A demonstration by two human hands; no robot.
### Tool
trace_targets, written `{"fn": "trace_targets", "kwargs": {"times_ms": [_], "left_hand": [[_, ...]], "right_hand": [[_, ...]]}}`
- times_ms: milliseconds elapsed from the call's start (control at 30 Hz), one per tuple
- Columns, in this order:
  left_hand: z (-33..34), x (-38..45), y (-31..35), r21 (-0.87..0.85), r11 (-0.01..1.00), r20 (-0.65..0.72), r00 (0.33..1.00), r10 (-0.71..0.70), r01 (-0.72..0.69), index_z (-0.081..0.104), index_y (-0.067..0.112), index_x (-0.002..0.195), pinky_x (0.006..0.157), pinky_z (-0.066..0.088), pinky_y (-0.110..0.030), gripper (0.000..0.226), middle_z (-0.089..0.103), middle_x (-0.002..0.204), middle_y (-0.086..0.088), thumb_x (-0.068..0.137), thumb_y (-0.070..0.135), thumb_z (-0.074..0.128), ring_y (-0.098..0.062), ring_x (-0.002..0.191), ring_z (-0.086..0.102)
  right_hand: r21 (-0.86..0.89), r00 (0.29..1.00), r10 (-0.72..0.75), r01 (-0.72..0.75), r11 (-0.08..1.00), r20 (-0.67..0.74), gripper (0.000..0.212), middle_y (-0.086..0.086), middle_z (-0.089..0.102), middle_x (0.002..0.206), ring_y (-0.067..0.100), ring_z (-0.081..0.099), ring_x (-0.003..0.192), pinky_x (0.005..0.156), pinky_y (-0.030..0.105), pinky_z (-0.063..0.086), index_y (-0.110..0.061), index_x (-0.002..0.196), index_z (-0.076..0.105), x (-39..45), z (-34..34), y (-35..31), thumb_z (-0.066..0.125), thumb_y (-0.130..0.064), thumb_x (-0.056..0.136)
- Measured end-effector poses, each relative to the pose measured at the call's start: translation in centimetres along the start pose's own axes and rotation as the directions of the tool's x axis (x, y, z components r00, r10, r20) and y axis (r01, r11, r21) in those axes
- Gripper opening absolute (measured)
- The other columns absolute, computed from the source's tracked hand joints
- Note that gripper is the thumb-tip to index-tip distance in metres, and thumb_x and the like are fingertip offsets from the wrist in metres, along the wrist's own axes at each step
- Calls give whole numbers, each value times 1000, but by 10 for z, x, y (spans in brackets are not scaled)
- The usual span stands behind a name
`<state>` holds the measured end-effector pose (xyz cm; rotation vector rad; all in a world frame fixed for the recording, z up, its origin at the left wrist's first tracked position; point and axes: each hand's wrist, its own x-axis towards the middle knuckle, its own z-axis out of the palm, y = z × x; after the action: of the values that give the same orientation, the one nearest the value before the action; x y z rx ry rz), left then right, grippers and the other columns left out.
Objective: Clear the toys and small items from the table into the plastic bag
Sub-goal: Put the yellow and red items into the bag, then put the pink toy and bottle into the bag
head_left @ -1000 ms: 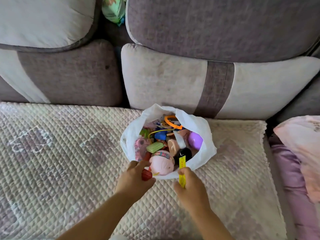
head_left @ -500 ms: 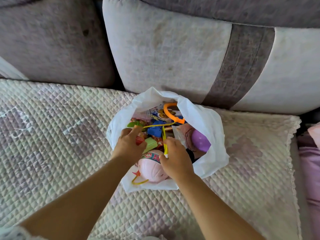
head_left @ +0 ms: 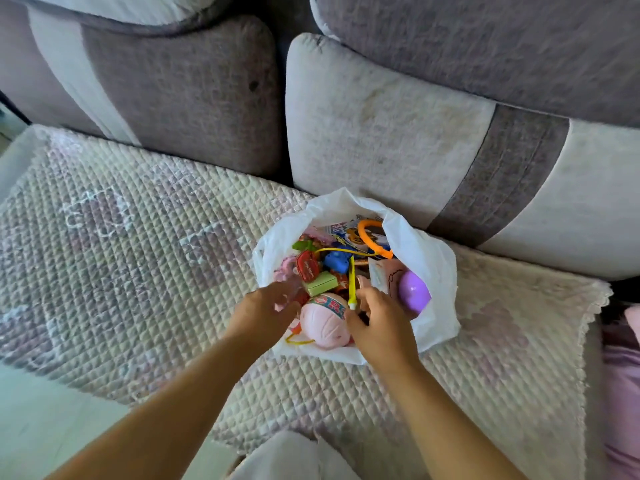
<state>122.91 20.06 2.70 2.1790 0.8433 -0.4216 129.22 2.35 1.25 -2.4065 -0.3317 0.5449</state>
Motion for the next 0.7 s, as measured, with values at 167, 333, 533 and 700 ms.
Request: {"fn": "trace_targets", "kwargs": {"times_ms": [167,333,533,700], "left_hand": [[-32,-66,-36,-76,996,-71,996,-56,51,61,28,115,49,38,-3,28,58,83,20,88,33,59,5,68,56],[-52,-151,-83,-2,999,-90,995,-52,52,58,34,117,69,47,-18,28,59,87,17,89,39,55,2,70,57],[-70,-262,-164,-97,983,-227,959,-172,154,63,29,106,71,48,-25,22,56,76,12,86,36,60,-8,70,58],[-79,-350,-237,-238,922,-305,878,-370,306,62,31,107,60,40,-17,20,58,64,6,89,38,56,-3,62,52]], "right_hand": [[50,995,-68,64,997,74,25,3,63,97,20,57,92,80,32,47,-14,106,59,-48,-10,-33,61,-25,84],[20,944,-240,242,970,228,22,-2,63,88,15,57,85,77,30,47,-17,102,61,-107,-4,-69,63,-28,83],[-58,864,-339,386,921,372,23,-10,60,81,6,57,80,76,24,47,-23,101,62,-166,19,-116,66,-34,81],[-98,764,-441,542,834,471,18,-8,62,82,9,57,82,76,22,45,-25,98,62,-219,67,-169,64,-32,82]]}}
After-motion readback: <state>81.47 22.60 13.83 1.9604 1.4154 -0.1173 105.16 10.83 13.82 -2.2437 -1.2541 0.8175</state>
